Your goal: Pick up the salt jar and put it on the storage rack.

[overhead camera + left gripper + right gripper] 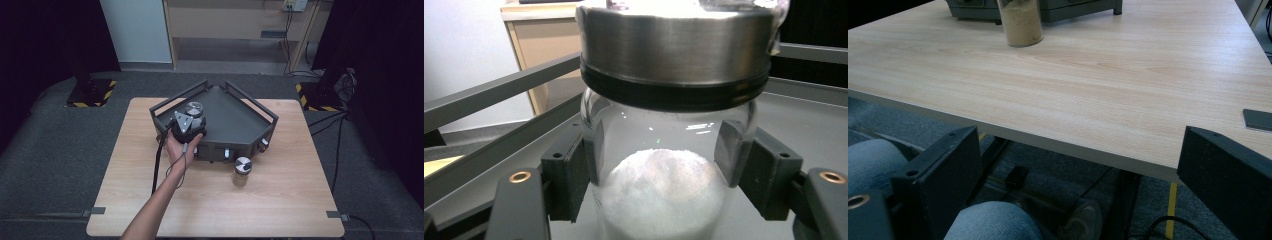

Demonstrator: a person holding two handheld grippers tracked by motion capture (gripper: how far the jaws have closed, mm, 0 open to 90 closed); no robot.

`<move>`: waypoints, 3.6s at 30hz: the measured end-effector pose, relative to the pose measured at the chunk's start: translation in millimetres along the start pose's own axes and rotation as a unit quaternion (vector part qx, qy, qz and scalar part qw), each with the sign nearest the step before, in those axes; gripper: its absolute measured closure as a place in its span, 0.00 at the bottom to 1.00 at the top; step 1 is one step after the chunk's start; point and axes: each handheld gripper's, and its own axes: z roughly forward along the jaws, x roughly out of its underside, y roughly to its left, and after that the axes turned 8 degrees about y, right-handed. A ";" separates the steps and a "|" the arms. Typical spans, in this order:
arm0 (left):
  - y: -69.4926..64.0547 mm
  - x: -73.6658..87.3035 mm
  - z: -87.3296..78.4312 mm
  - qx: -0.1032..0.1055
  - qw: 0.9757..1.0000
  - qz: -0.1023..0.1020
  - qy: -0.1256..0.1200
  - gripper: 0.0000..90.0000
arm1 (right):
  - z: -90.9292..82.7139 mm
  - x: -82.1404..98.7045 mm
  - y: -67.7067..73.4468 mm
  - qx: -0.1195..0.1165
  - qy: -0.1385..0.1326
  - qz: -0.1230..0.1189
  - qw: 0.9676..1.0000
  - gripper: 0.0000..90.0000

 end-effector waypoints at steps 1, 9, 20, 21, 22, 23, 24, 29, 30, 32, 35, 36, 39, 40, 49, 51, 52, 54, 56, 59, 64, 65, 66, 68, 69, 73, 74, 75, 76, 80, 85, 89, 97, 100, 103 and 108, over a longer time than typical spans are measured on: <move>-0.1 0.0 0.0 0.000 1.000 0.000 0.000 0.33 | 0.0 0.1 0.0 0.000 0.000 0.000 1.000 0.05; -0.3 -0.1 0.1 -0.001 1.000 0.000 0.000 0.33 | -0.4 -0.1 -0.3 -0.001 0.000 -0.001 1.000 0.05; -1.7 2.0 0.2 -0.003 1.000 0.001 -0.004 0.33 | -1.5 0.3 -0.5 0.000 -0.003 -0.002 1.000 0.05; -2.2 3.4 0.3 -0.004 1.000 0.000 -0.006 0.33 | -1.6 0.2 -0.4 0.000 -0.003 -0.002 1.000 0.05; -3.0 5.2 0.6 -0.006 1.000 -0.001 -0.010 0.33 | -1.7 0.2 -0.3 0.000 -0.003 -0.002 1.000 0.05; -3.2 5.5 0.6 -0.006 1.000 -0.001 -0.011 0.33 | -1.8 0.3 -0.4 -0.001 -0.003 -0.003 1.000 0.05; -3.1 5.5 0.6 -0.006 1.000 -0.001 -0.011 0.33 | -1.9 0.2 -0.3 -0.001 -0.003 -0.003 1.000 0.05; -2.1 5.6 0.1 -0.003 1.000 -0.013 -0.005 0.31 | -2.8 0.2 0.1 -0.001 -0.004 -0.002 1.000 0.05; -2.0 5.8 0.1 -0.002 1.000 -0.019 -0.004 0.25 | -3.0 0.1 0.1 -0.001 -0.005 -0.004 1.000 0.05; -0.1 7.3 -0.5 0.002 1.000 -0.011 -0.001 0.19 | -3.3 0.2 -0.1 -0.001 -0.005 -0.003 1.000 0.05; -0.4 14.6 -2.3 -0.002 1.000 -0.001 -0.019 0.17 | -3.1 0.1 -0.5 -0.002 -0.005 -0.004 1.000 0.05; -1.1 14.8 -3.3 -0.006 1.000 0.002 -0.021 0.17 | -3.1 0.0 -0.4 -0.002 -0.004 -0.004 1.000 0.05; -1.9 16.2 -5.1 -0.009 0.999 0.001 -0.031 0.14 | -2.9 -0.3 0.3 -0.002 -0.004 -0.004 1.000 0.05; -1.9 16.2 -5.1 -0.009 0.999 0.001 -0.031 0.14 | -2.8 -0.4 0.4 -0.002 -0.004 -0.004 1.000 0.05; -0.6 12.1 -12.9 -0.009 0.999 -0.002 -0.032 0.14 | -3.2 -0.6 0.7 -0.003 -0.003 -0.004 1.000 0.05; 0.6 11.0 -16.2 -0.008 1.000 0.003 -0.028 0.14 | -3.1 -0.4 0.4 -0.003 -0.004 -0.002 1.000 0.05; 0.7 11.2 -18.1 -0.008 1.000 0.006 -0.029 0.14 | -3.0 -0.6 0.4 -0.003 -0.003 -0.002 1.000 0.05; 1.7 10.6 -22.9 -0.003 1.000 0.007 -0.030 0.14 | -2.7 -0.9 0.3 -0.004 -0.003 -0.003 1.000 0.05; 1.9 11.7 -28.3 0.001 0.999 0.014 -0.035 0.14 | -2.4 -1.1 0.3 -0.006 -0.003 -0.004 1.000 0.05; 2.2 13.1 -35.6 0.006 0.999 0.024 -0.042 0.14 | -2.1 -1.2 0.3 -0.007 -0.003 -0.005 1.000 0.05; 1.2 19.8 -46.2 0.004 0.998 0.035 -0.053 0.13 | -1.7 -1.8 1.3 -0.009 -0.003 -0.007 1.000 0.05; 1.2 19.8 -46.2 0.004 0.998 0.035 -0.053 0.13 | -1.7 -1.8 1.3 -0.009 -0.003 -0.007 1.000 0.05; -0.5 21.2 -48.0 -0.003 0.998 0.037 -0.054 0.11 | -2.0 -1.7 1.7 -0.010 -0.004 -0.007 1.000 0.05; -1.9 22.7 -49.3 -0.010 0.998 0.039 -0.056 0.09 | -2.3 -1.9 1.9 -0.010 -0.004 -0.008 1.000 0.05; -2.3 24.6 -50.0 -0.013 0.998 0.037 -0.059 0.09 | -2.6 -2.0 2.0 -0.010 -0.004 -0.008 1.000 0.05; -0.1 28.6 -54.6 -0.009 0.997 0.038 -0.062 0.07 | -3.0 -1.8 2.3 -0.012 -0.005 -0.009 1.000 0.05; -0.1 28.6 -54.6 -0.009 0.997 0.038 -0.062 0.06 | -3.0 -1.8 2.3 -0.012 -0.005 -0.009 1.000 0.05; 0.0 29.4 -55.8 -0.007 0.997 0.034 -0.063 0.06 | -3.1 -1.7 2.5 -0.012 -0.005 -0.010 1.000 0.05; 0.2 30.0 -57.1 -0.004 0.997 0.032 -0.064 0.06 | -3.2 -1.9 2.6 -0.012 -0.005 -0.011 1.000 0.05; 0.4 30.9 -62.4 0.003 0.997 0.033 -0.065 0.05 | -3.4 -2.0 3.0 -0.015 -0.007 -0.012 1.000 0.05; 1.7 33.2 -72.6 0.014 0.997 0.039 -0.067 0.05 | -4.1 -2.4 3.8 -0.015 -0.007 -0.015 1.000 0.05; 0.5 36.4 -83.5 0.015 0.997 0.044 -0.066 0.05 | -4.8 -2.4 4.7 -0.015 -0.010 -0.016 1.000 0.05; -3.7 52.8 -108.6 0.016 0.996 0.055 -0.074 0.05 | -5.2 -2.9 5.9 -0.019 -0.011 -0.019 1.000 0.05; -4.7 57.4 -114.4 0.016 0.996 0.054 -0.076 0.05 | -5.3 -2.8 6.1 -0.019 -0.011 -0.020 1.000 0.05; -5.4 67.5 -126.0 0.021 0.995 0.059 -0.074 0.05 | -5.6 -2.7 6.4 -0.019 -0.012 -0.020 1.000 0.05; -6.7 80.8 -138.2 0.018 0.995 0.061 -0.076 0.05 | -5.4 -2.9 6.4 -0.020 -0.011 -0.022 0.999 0.05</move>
